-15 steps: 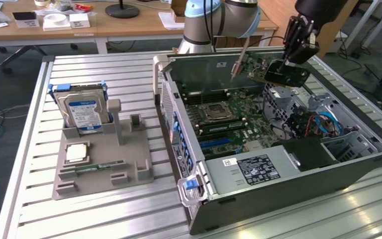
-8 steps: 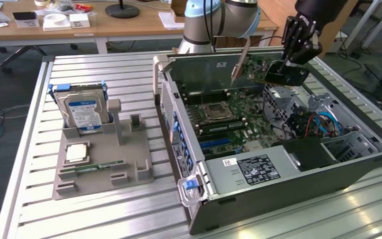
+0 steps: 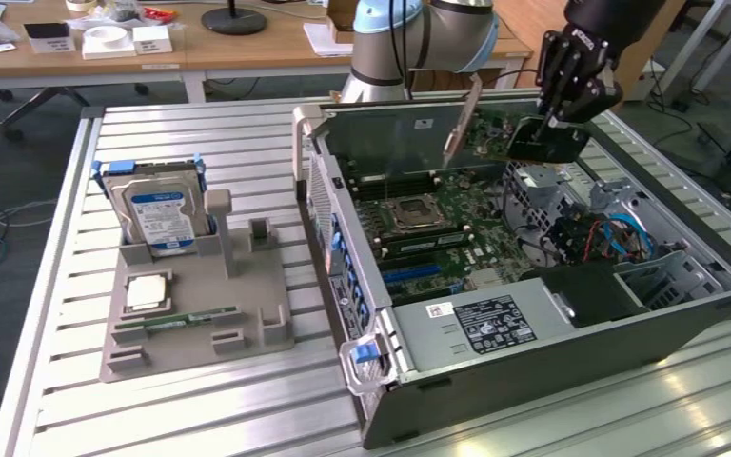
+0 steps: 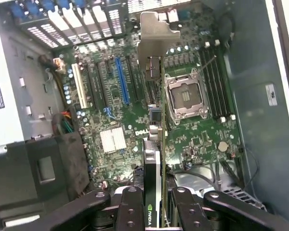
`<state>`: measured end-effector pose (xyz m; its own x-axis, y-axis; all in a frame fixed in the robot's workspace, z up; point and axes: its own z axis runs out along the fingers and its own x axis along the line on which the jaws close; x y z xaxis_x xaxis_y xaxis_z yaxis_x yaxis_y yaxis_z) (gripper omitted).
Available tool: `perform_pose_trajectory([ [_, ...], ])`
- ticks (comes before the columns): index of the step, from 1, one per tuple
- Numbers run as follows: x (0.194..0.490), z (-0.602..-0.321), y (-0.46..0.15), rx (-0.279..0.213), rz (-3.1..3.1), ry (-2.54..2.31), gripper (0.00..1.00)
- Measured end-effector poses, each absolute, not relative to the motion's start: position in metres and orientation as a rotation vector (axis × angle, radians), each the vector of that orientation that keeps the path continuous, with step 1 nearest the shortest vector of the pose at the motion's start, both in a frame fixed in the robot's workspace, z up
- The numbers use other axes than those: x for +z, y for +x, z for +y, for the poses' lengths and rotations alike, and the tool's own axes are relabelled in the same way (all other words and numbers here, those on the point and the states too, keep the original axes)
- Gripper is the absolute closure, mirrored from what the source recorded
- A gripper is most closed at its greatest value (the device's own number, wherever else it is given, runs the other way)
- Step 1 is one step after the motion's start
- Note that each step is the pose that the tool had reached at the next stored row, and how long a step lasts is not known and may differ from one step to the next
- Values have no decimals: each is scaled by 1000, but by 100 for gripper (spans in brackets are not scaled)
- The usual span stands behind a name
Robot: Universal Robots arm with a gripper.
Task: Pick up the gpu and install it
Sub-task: 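Insert the gpu into the slot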
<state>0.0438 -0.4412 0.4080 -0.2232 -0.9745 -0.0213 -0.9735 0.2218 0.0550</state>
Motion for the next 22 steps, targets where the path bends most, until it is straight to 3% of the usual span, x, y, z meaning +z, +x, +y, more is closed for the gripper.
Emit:
perform_pose_trajectory([
  [22, 408, -441, 44, -84, -2215, 2193, 73],
])
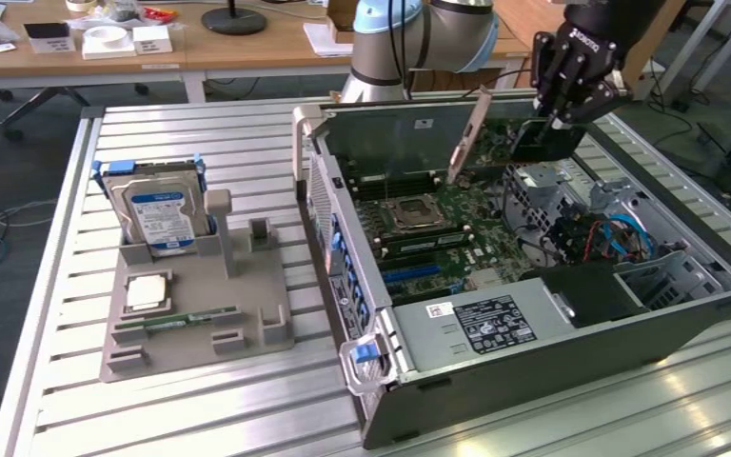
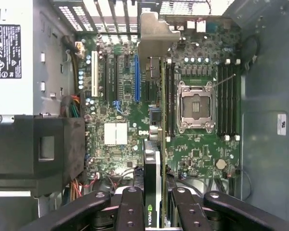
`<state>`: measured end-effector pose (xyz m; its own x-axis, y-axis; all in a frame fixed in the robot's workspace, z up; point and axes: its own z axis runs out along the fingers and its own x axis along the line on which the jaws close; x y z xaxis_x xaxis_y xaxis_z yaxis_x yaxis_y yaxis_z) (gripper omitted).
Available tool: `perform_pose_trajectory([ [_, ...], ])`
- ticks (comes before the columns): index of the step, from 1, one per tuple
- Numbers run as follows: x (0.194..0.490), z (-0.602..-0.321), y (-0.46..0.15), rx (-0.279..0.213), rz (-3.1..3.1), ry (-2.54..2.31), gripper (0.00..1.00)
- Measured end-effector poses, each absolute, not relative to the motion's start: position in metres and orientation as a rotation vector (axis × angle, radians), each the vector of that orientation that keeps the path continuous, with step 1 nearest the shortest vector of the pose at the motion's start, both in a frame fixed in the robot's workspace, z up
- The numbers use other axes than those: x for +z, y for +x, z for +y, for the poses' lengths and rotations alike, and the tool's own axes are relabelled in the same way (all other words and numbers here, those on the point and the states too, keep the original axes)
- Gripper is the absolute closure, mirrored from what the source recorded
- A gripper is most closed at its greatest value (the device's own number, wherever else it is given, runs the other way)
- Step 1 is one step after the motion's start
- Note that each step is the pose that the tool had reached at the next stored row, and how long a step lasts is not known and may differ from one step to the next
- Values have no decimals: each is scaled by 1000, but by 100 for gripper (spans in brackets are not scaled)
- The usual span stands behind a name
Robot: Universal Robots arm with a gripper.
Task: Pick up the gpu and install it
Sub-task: 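Insert the gpu into the slot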
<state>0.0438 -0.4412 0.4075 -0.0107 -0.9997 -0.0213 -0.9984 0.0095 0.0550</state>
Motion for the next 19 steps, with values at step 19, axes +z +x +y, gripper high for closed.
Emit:
perform_pose_trajectory([
  [19, 407, -441, 44, -81, -2052, 2341, 73],
])
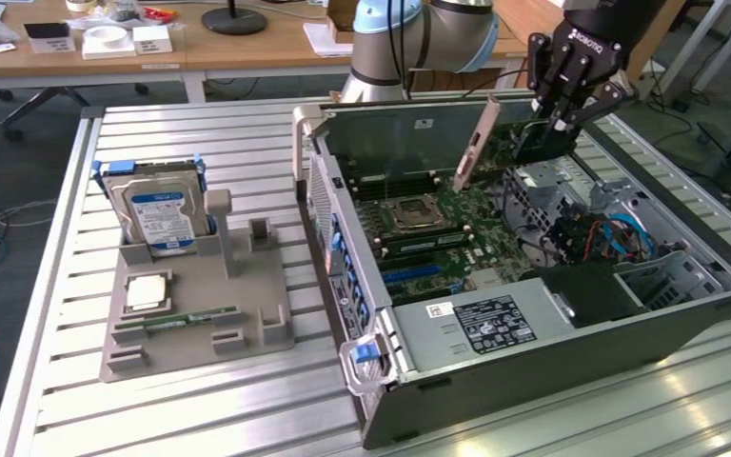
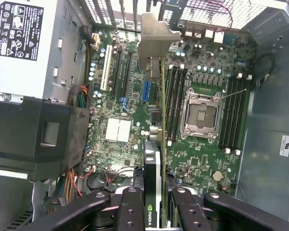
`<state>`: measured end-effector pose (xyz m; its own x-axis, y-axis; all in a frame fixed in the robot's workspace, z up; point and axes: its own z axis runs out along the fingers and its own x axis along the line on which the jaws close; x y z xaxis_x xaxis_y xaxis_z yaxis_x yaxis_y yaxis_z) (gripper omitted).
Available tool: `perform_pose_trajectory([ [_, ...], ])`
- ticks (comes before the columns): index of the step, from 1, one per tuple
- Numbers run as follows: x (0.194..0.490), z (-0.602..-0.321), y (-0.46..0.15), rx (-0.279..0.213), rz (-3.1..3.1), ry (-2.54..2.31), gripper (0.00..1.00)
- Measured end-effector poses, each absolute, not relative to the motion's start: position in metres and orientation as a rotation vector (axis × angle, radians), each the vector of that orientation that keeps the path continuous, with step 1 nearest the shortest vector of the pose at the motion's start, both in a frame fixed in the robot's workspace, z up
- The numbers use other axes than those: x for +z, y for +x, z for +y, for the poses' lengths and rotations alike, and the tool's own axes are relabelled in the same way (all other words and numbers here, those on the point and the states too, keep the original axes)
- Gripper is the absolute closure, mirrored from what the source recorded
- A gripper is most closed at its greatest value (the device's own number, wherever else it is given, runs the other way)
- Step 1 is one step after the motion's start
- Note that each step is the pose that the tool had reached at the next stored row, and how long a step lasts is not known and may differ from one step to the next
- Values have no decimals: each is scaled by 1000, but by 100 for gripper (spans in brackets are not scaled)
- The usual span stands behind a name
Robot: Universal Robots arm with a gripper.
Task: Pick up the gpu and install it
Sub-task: 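Insert the gpu into the slot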
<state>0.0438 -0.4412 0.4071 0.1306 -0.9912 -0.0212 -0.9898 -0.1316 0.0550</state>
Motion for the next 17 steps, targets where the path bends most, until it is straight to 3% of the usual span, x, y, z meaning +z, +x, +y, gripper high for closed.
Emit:
perform_pose_trajectory([
  [17, 397, -441, 39, -57, -2139, 2285, 73],
])
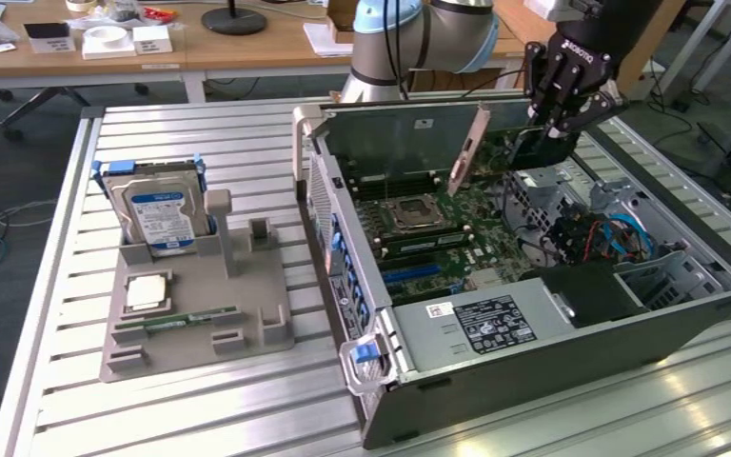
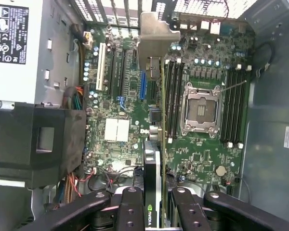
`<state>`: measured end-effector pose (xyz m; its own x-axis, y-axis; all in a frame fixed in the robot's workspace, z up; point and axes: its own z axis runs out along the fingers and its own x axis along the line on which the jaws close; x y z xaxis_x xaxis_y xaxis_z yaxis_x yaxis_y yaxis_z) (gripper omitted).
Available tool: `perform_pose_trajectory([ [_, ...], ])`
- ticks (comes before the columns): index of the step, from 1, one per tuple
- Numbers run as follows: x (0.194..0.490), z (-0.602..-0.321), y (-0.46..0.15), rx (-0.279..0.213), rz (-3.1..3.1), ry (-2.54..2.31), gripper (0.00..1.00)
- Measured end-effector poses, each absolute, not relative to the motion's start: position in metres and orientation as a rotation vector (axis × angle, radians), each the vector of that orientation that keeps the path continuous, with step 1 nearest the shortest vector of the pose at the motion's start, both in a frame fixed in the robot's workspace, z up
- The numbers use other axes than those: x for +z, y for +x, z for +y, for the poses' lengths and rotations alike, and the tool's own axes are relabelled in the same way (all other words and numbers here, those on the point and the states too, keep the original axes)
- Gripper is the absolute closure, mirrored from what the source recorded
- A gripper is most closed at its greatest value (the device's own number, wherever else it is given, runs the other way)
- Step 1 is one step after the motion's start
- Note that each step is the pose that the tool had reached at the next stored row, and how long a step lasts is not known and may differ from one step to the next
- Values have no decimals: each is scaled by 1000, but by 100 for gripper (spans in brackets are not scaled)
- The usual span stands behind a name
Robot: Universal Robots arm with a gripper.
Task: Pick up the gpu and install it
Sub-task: 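Insert the gpu into the slot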
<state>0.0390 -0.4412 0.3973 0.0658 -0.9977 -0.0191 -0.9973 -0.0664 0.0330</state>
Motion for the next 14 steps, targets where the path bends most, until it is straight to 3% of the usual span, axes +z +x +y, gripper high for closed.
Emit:
perform_pose_trajectory([
  [14, 390, -442, 37, -56, -2162, 2266, 73],
])
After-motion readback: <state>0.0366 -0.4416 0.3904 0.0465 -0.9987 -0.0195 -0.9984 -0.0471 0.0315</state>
